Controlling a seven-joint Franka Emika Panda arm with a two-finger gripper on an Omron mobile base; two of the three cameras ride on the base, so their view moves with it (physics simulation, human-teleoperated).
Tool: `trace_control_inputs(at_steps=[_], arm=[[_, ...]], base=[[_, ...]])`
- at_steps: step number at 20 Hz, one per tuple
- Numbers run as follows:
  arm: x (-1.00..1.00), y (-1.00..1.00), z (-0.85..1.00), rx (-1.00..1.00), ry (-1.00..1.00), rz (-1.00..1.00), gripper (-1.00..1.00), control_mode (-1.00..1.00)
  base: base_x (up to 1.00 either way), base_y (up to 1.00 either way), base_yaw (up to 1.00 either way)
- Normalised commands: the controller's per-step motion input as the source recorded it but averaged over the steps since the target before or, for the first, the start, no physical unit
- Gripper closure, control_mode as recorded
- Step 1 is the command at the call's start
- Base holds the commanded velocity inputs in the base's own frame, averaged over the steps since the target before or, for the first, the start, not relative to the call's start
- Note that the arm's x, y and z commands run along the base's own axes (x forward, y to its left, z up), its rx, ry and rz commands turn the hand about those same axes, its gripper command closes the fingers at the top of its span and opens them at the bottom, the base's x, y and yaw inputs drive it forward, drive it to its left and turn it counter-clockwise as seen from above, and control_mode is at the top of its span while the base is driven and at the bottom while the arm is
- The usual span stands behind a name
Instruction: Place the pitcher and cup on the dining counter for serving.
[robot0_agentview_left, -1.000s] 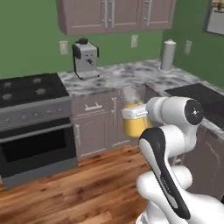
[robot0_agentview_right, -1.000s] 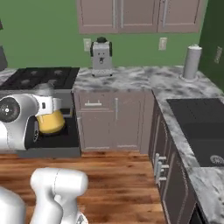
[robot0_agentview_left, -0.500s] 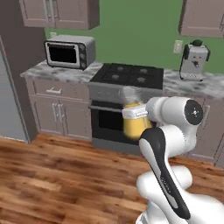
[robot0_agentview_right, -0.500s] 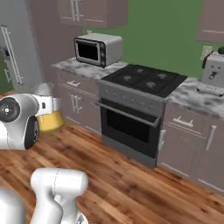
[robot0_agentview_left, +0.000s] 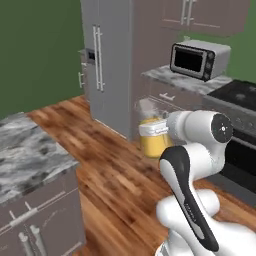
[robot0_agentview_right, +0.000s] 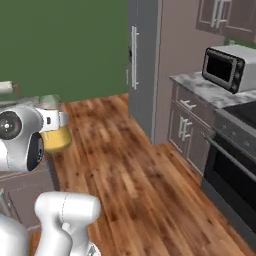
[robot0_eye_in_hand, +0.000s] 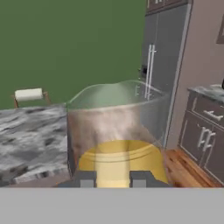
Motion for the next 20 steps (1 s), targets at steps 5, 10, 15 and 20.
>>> trace_control_inputs(at_steps=[5, 10, 15, 20], arm=[[0.0, 0.0, 0.0, 0.0, 0.0, 0.0, 1.0, 1.0], [0.0, 0.0, 0.0, 0.0, 0.0, 0.0, 1.0, 1.0], [0.0, 0.0, 0.0, 0.0, 0.0, 0.0, 1.0, 1.0], [0.21, 0.0, 0.0, 0.0, 0.0, 0.16, 1.0, -1.0]], base=[[0.6, 0.56, 0.71], [0.96, 0.51, 0.57], [0.82, 0.27, 0.4], [0.18, 0.02, 0.09]])
